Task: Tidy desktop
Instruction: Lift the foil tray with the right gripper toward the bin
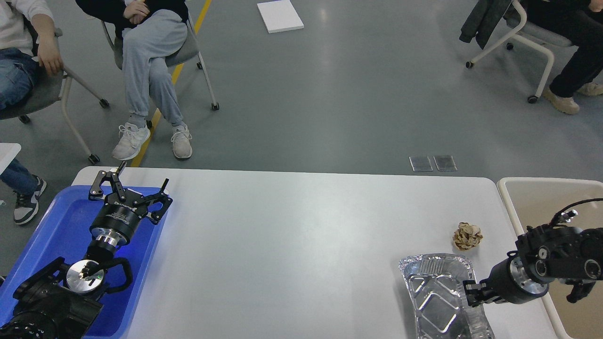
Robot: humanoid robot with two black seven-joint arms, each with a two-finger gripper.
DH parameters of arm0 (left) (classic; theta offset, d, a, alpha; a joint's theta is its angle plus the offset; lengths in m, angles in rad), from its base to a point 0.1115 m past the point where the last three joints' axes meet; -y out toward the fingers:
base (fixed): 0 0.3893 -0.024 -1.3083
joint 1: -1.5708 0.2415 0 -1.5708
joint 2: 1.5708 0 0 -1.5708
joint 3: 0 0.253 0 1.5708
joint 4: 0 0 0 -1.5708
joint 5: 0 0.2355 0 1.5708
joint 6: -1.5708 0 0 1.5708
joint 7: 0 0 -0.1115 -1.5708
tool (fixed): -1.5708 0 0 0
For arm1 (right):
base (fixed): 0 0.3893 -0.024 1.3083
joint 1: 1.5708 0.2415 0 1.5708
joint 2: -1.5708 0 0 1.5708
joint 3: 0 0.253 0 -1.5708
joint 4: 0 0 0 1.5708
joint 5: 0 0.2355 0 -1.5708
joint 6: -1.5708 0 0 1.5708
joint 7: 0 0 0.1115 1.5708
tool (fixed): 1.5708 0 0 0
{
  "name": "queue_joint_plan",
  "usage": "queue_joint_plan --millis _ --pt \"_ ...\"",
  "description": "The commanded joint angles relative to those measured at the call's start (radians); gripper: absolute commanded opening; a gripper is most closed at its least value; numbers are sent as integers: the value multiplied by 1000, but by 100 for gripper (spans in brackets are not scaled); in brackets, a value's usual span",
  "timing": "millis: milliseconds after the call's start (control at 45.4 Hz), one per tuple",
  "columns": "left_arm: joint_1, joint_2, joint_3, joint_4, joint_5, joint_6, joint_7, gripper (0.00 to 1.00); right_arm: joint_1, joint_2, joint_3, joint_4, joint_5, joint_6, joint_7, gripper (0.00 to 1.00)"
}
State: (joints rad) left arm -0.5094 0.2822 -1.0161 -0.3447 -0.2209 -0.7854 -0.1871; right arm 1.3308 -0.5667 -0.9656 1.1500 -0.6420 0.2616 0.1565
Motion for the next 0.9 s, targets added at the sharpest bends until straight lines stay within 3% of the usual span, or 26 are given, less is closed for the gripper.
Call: queue_joint_plan --millis 0,308,528,881 --pt "0 0 1 0 0 0 0 100 177 -19 -97 92 7 11 0 0" --pt "0 0 1 0 0 0 2 100 609 -13 -334 339 7 27 2 0" --pt "0 0 1 0 0 0 2 100 835 -10 -372 375 102 224 2 0" --pt "2 0 1 0 0 0 2 100 1064 24 -430 392 171 361 2 0"
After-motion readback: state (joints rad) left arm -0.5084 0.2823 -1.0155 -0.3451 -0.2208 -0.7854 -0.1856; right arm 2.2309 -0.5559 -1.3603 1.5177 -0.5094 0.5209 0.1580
